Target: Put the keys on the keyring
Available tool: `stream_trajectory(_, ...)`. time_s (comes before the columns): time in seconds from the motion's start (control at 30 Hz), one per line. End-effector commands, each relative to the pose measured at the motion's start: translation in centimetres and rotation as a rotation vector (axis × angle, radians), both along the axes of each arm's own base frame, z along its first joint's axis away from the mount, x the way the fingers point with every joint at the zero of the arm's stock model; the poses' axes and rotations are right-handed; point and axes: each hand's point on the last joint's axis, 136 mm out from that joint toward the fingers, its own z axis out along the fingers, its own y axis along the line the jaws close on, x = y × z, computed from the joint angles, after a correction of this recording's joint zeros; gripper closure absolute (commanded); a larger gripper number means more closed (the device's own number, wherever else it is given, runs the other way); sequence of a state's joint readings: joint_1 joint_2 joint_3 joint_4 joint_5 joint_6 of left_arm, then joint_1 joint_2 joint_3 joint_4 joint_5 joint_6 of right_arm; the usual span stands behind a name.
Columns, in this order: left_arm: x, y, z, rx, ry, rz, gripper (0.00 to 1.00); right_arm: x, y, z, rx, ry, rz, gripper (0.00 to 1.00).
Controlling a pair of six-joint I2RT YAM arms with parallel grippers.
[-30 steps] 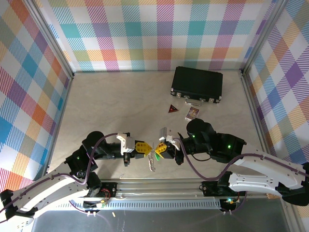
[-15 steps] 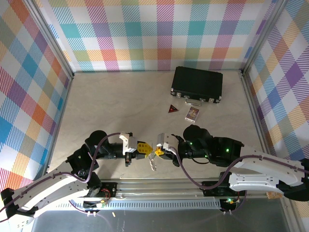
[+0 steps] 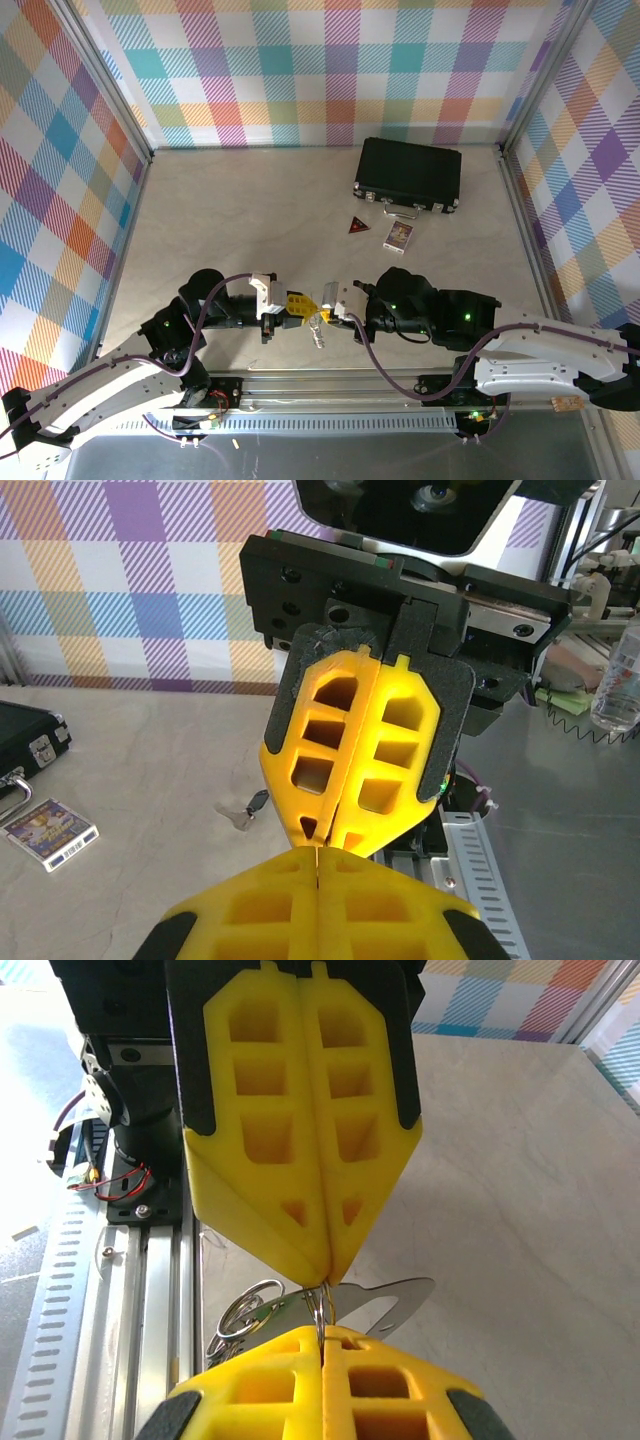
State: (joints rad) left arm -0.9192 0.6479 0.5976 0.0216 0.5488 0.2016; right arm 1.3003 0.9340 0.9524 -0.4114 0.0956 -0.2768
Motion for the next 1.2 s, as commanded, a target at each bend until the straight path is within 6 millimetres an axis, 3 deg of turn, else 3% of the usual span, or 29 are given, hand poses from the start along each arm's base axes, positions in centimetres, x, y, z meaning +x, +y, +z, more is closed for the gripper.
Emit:
stream_trajectory(0.0,-0.1,0.1,2.3,-0.061,-0.044,-0.005,1.00,0.0,0.7,1.9,0.084,-0.050,0.004,1.00)
stream_trajectory(1.17,0.5,0.5,2.5,-0.083,-0.050,0.041,1.00,-0.9,0.3,0.8,0.089,-0.103,0.041,1.00)
